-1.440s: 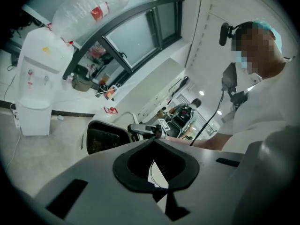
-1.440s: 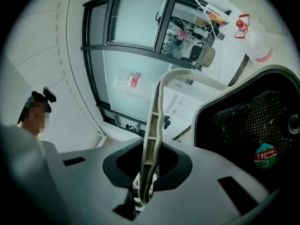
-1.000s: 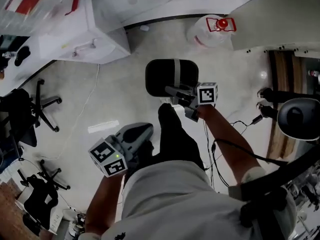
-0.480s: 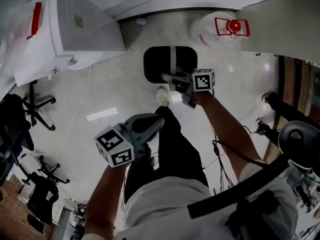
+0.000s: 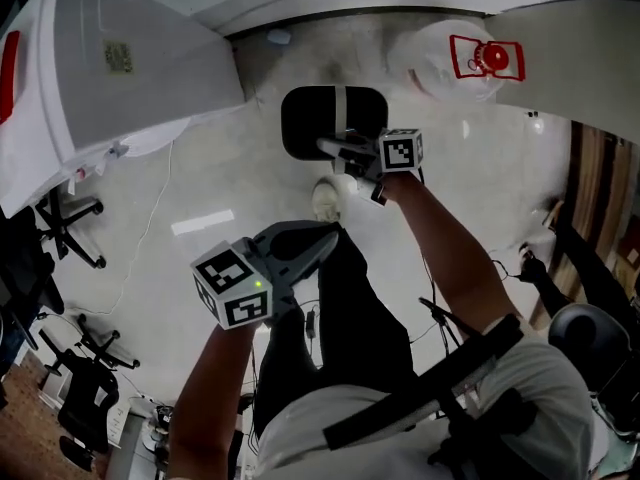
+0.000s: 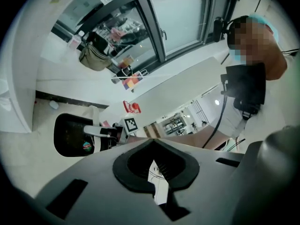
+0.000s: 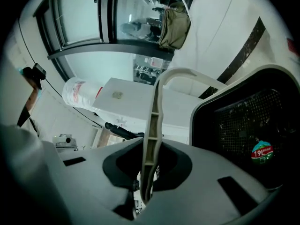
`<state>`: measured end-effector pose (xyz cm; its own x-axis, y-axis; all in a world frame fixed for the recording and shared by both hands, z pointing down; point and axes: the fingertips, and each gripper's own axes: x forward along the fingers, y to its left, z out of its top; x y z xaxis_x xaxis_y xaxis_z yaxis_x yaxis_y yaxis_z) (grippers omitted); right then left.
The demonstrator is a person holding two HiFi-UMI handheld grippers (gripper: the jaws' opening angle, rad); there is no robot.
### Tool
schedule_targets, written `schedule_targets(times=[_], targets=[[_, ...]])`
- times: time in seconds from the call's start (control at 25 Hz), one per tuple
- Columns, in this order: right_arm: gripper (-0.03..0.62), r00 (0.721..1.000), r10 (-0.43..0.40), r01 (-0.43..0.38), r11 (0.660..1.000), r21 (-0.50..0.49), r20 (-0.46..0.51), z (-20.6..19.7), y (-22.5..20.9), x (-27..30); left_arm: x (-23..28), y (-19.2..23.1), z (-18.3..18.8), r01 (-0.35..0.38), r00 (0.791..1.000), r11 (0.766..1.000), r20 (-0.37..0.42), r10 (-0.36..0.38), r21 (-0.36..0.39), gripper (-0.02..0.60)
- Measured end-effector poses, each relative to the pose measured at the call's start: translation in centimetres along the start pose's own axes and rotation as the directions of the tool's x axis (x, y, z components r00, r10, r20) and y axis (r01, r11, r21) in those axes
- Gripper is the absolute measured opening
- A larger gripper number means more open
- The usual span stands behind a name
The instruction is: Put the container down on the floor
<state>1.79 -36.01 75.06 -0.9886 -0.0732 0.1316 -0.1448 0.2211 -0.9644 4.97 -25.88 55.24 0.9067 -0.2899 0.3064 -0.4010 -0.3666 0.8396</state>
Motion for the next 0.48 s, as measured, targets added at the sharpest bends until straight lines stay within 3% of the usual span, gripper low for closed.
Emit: schedule_targets(times=[0.48], targets=[[0.028,0.999,-0.011,0.012,1.000,0.019,-0.038,-0.6,-11.0,3.5,1.2,6.5,-3.5,-0.012,1.000,0.996,-0.014,0.011,-0.090,0.009]])
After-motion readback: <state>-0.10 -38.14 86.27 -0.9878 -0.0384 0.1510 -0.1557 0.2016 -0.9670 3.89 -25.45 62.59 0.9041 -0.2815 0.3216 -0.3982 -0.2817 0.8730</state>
